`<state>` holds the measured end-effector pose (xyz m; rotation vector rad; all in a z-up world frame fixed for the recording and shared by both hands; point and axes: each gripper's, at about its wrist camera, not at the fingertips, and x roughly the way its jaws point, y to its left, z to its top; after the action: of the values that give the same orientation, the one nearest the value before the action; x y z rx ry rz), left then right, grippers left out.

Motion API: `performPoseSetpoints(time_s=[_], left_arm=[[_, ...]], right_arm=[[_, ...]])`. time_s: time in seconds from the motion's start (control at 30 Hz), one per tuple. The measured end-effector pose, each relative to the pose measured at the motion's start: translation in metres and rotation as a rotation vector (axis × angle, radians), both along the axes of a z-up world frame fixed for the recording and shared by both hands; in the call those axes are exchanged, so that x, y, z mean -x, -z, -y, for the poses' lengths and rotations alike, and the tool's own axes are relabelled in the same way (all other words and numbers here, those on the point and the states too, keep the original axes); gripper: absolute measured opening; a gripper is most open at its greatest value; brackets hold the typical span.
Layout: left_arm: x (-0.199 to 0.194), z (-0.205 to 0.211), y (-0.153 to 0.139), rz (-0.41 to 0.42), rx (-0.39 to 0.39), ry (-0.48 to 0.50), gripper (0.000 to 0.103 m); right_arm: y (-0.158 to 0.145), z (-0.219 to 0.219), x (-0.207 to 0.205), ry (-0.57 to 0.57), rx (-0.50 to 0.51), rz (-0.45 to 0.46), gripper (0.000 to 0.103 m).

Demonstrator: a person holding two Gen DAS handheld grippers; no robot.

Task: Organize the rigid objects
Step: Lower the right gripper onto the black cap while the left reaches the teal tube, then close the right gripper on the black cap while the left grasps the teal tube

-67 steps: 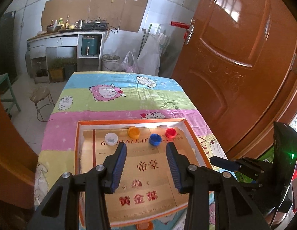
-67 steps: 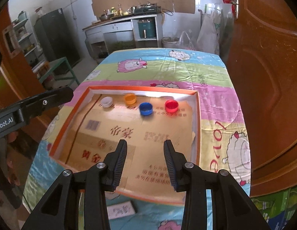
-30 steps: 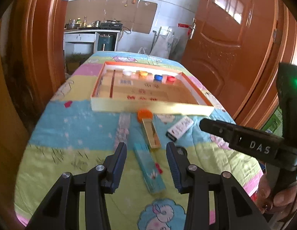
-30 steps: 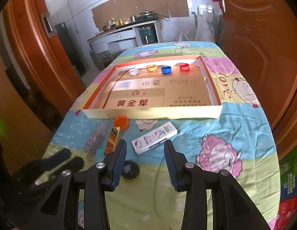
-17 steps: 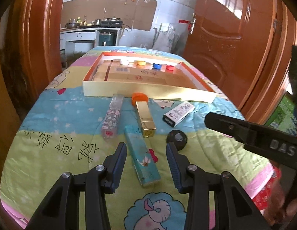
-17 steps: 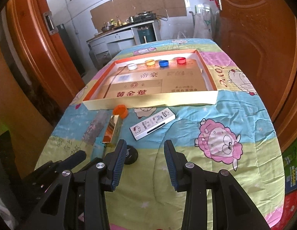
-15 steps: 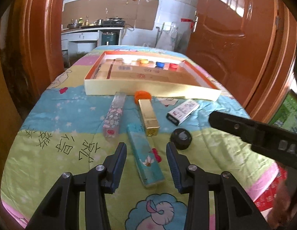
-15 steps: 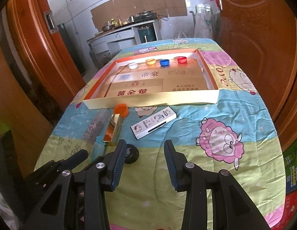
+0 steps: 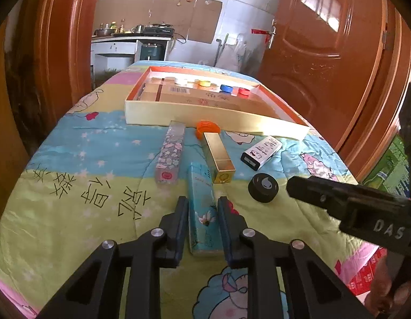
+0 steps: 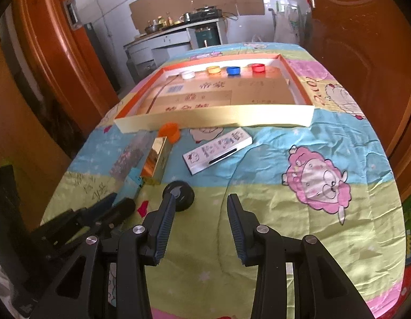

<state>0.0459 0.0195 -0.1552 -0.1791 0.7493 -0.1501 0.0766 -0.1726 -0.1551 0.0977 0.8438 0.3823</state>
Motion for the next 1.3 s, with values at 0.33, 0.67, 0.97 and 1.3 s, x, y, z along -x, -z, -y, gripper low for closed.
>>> performPoseSetpoints(time_s=[0.33, 0.67, 0.97, 1.3], left_arm=[[0.014, -0.015, -0.01, 0.048, 0.028, 0.009, 0.021], [0.011, -0.031, -0.001, 0.022, 0.069, 0.028, 0.016], [-0.001, -0.025, 0.001, 0.003, 0.072, 0.048, 0.016], [0.002, -0.017, -0.002, 0.011, 0.065, 0.06, 0.013]], right_arm=[[-0.001, -0.029, 0.004, -0.086, 0.045, 0.051, 0.042], [0.014, -0.051, -0.007, -0.064, 0.125, 0.032, 0.042], [0.015, -0.054, -0.009, -0.055, 0.14, 0.037, 0.036], [0.013, -0.037, -0.004, -0.044, 0.057, 0.023, 0.03]])
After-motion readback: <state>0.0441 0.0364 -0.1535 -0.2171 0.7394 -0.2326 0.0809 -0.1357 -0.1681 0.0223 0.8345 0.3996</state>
